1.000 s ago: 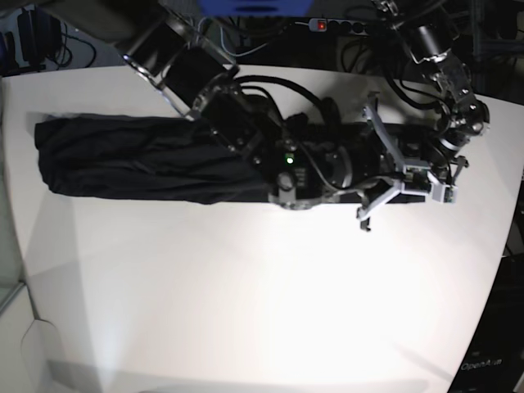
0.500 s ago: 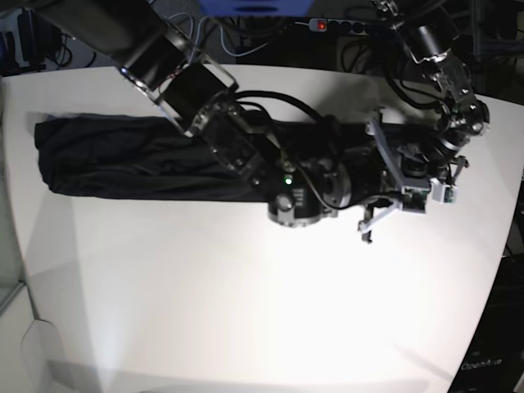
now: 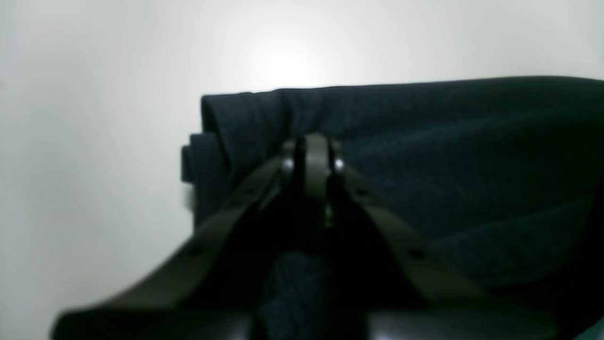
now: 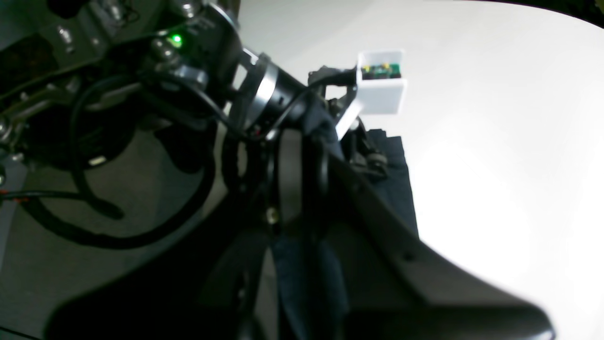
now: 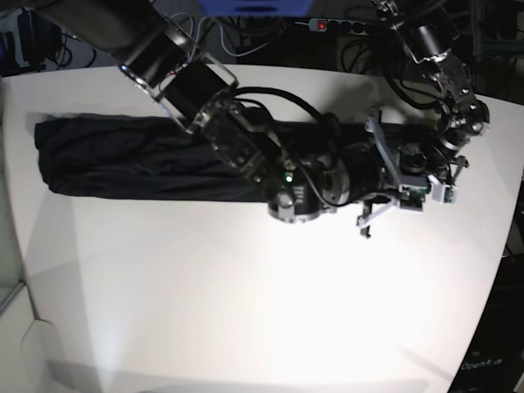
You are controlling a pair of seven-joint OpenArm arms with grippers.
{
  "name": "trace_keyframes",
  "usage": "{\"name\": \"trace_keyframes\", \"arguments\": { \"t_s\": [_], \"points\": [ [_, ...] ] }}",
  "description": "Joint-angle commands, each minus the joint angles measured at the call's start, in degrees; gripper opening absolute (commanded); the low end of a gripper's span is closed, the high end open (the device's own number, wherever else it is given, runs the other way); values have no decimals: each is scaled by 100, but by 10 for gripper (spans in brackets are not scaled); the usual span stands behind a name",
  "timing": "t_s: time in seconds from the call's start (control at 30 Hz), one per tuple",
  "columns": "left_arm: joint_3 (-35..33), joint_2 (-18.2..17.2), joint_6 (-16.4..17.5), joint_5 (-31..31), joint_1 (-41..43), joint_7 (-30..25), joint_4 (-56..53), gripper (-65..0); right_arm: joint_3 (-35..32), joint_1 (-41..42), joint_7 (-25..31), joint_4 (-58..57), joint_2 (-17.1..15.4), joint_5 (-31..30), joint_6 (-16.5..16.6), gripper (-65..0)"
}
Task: Fold the T-shirt properly
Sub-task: 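Lay the sleeve on the strip and open the right gripper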
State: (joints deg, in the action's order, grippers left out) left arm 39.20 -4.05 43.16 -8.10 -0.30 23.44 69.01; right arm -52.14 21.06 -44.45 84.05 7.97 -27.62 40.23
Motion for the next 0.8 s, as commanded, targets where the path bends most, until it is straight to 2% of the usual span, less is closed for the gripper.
{"name": "trace_keyframes", "arguments": {
  "t_s": [0.0, 0.07, 0.13, 0.33, 0.47, 0.77],
  "points": [
    [23, -39, -316, -1006, 201, 1133, -136, -624, 32, 140, 176, 74, 103, -109, -23, -641],
    [23, -47, -316, -1006, 201, 1133, -84, -624, 32, 140, 159, 74, 103, -109, -23, -637],
    [32, -47, -316, -1006, 210, 1133, 92, -624, 32, 140, 150, 74, 103, -109, -23, -585],
    [23, 5, -316, -1006, 289, 1150, 496, -622, 40, 123, 141, 74, 103, -109, -23, -315],
    [23, -21, -316, -997, 280, 1370, 496, -622, 40, 114, 141, 74, 103, -109, -23, -190],
    [40, 23, -316, -944, 298, 1520, 1191, -622, 40, 96, 133, 83, 60, -109, -23, -183]
  ]
}}
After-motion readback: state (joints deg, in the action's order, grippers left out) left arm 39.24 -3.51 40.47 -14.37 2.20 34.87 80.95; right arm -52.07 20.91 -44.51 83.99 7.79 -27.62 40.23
